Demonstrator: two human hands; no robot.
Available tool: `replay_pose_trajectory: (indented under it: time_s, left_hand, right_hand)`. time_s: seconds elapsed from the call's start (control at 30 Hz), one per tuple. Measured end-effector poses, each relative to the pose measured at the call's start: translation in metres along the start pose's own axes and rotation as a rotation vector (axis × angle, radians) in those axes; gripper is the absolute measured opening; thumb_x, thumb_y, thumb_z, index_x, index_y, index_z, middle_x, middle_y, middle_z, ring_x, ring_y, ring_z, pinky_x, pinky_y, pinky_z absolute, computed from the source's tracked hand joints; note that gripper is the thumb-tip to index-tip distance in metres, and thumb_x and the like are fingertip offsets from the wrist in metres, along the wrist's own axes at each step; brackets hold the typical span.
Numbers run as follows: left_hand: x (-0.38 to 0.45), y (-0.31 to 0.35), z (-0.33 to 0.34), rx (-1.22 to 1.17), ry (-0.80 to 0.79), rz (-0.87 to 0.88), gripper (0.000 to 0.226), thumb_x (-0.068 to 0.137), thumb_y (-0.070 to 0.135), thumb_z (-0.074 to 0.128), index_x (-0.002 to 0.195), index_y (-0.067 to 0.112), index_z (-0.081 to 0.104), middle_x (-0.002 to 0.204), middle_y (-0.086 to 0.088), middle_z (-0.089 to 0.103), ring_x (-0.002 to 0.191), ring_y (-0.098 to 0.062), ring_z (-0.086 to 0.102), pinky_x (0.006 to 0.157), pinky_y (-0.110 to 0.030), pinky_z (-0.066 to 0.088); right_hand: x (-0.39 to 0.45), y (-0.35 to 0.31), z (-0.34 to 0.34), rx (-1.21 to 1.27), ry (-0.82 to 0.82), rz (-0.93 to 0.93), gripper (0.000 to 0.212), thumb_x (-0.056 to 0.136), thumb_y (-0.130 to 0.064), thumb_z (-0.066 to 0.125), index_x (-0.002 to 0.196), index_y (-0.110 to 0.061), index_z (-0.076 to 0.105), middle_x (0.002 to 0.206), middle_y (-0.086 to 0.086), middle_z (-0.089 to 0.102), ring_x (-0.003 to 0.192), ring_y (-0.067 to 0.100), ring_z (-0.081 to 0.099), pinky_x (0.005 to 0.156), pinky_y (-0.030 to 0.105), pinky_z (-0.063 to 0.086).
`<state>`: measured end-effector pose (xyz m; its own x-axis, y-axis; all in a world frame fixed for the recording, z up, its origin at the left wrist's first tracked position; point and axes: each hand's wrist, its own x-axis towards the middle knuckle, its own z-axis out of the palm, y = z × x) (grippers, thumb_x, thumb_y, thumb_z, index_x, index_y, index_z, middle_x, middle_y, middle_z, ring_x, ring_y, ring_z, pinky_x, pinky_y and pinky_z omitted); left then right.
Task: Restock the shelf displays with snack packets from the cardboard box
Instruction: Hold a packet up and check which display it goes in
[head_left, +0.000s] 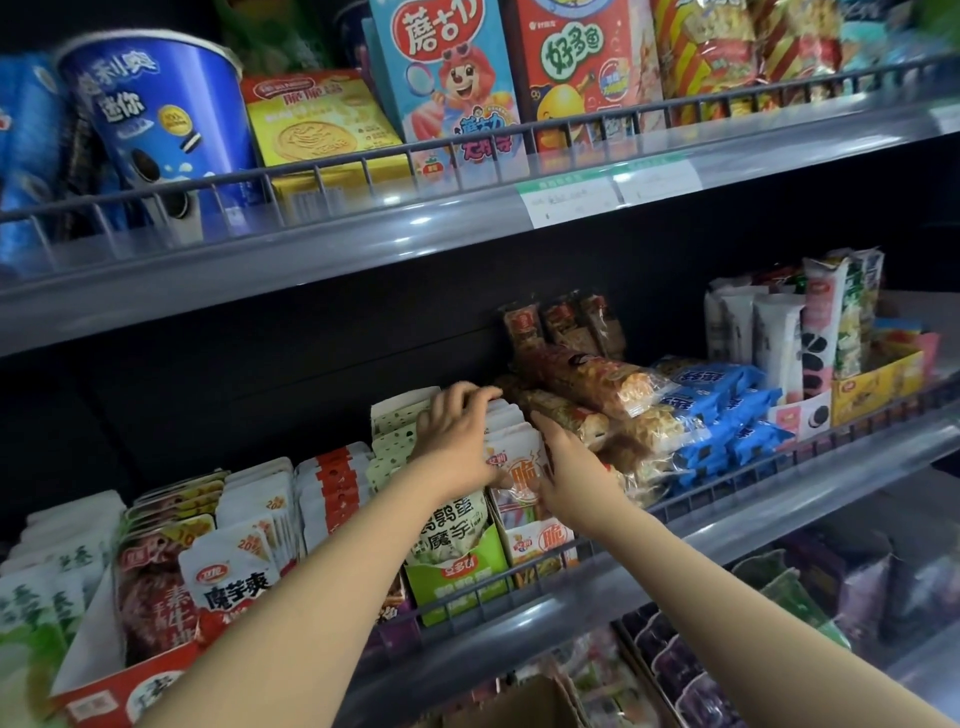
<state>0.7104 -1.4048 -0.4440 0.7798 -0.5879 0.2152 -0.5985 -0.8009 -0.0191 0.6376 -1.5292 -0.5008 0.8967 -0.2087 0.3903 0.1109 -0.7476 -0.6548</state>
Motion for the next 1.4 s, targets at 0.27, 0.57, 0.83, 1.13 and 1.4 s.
replay_pose_trajectory:
  time_s: [0.27, 0.57, 0.83, 1.13, 1.4]
  left_hand:
    - [0.010, 0.000, -0.003, 0.204, -0.270, 0.061, 0.093, 0.088, 0.055, 0.051, 0.151, 0.020, -0.008, 0.160, 0.002, -0.005, 0.147, -0.019, 0.003, 0.115, -0.040, 0.004]
    - [0.013, -0.006, -0.002, 0.159, -0.270, 0.042, 0.102, 0.083, 0.059, 0.055, 0.150, 0.023, -0.013, 0.160, 0.000, -0.006, 0.147, -0.019, -0.002, 0.116, -0.037, 0.003]
    - [0.000, -0.004, -0.015, 0.034, -0.225, 0.073, 0.100, 0.084, 0.059, 0.056, 0.150, 0.025, -0.011, 0.160, 0.003, -0.004, 0.147, -0.016, -0.001, 0.117, -0.039, 0.001]
    - [-0.079, -0.054, -0.035, -0.177, -0.383, -0.108, 0.115, 0.076, 0.058, 0.066, 0.145, 0.036, -0.024, 0.153, 0.003, -0.027, 0.146, -0.021, -0.005, 0.119, -0.037, 0.011]
    - [-0.086, -0.050, 0.010, -0.835, -0.017, -0.302, 0.099, 0.091, 0.031, 0.060, 0.145, 0.035, -0.022, 0.158, 0.006, -0.005, 0.142, -0.018, 0.023, 0.107, -0.027, 0.028]
  right_hand:
    - [0.003, 0.000, 0.004, -0.116, -0.134, 0.042, 0.080, 0.090, -0.004, 0.049, 0.150, -0.006, -0.002, 0.117, 0.018, 0.059, 0.100, 0.027, 0.059, 0.062, 0.020, 0.035]
    - [0.006, 0.002, 0.001, -0.115, -0.189, 0.038, 0.080, 0.093, -0.009, 0.049, 0.150, -0.010, -0.006, 0.111, 0.017, 0.061, 0.081, 0.019, 0.053, 0.055, 0.019, 0.033]
    - [0.001, -0.005, -0.003, -0.074, -0.150, 0.059, 0.080, 0.094, -0.014, 0.051, 0.151, -0.013, -0.006, 0.118, 0.014, 0.060, 0.092, 0.021, 0.058, 0.063, 0.022, 0.038]
    - [-0.009, -0.033, -0.018, -0.123, -0.110, -0.206, 0.055, 0.099, -0.033, 0.043, 0.149, -0.032, 0.020, 0.158, -0.005, 0.013, 0.146, 0.016, 0.007, 0.116, 0.034, 0.008]
    - [0.012, -0.043, 0.026, -0.324, -0.193, -0.147, 0.069, 0.091, -0.056, 0.029, 0.149, -0.019, 0.019, 0.157, 0.004, 0.020, 0.146, 0.017, 0.000, 0.116, 0.037, -0.008]
